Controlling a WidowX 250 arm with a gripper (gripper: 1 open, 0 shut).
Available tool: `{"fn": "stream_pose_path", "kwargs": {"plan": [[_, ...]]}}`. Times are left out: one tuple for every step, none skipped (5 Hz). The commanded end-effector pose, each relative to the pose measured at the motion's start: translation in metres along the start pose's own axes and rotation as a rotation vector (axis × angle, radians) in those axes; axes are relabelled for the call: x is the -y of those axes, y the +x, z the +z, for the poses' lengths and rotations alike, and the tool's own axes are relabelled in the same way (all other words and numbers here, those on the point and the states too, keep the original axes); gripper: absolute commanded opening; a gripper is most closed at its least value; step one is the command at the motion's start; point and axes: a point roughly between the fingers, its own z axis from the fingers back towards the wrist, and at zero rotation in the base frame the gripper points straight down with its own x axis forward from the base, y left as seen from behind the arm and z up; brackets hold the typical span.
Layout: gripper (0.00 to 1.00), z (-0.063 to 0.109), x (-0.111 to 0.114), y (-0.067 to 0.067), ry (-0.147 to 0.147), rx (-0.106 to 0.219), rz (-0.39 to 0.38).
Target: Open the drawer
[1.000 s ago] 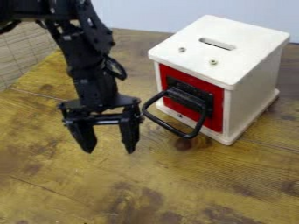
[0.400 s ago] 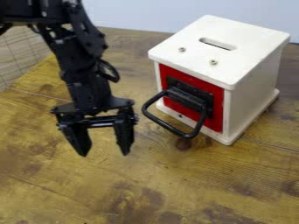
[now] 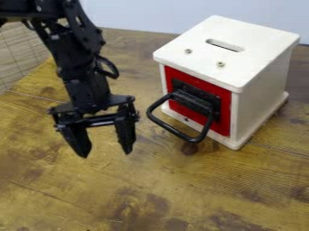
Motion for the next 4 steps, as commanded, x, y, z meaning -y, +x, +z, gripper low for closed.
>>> {"fn": "stream_pose_path", "kwargs": {"plan": [[1.00,0.032,-0.002,0.012,-0.046,0.079,0.090],[1.00,0.043,0.001,0.018,-0.071,0.095,0.179],[0.00,0.038,0.009,0.025,-0.095,0.104,0.182],[1.00,0.031,0.014,0.033,-0.105,0.112,0.189]]}}
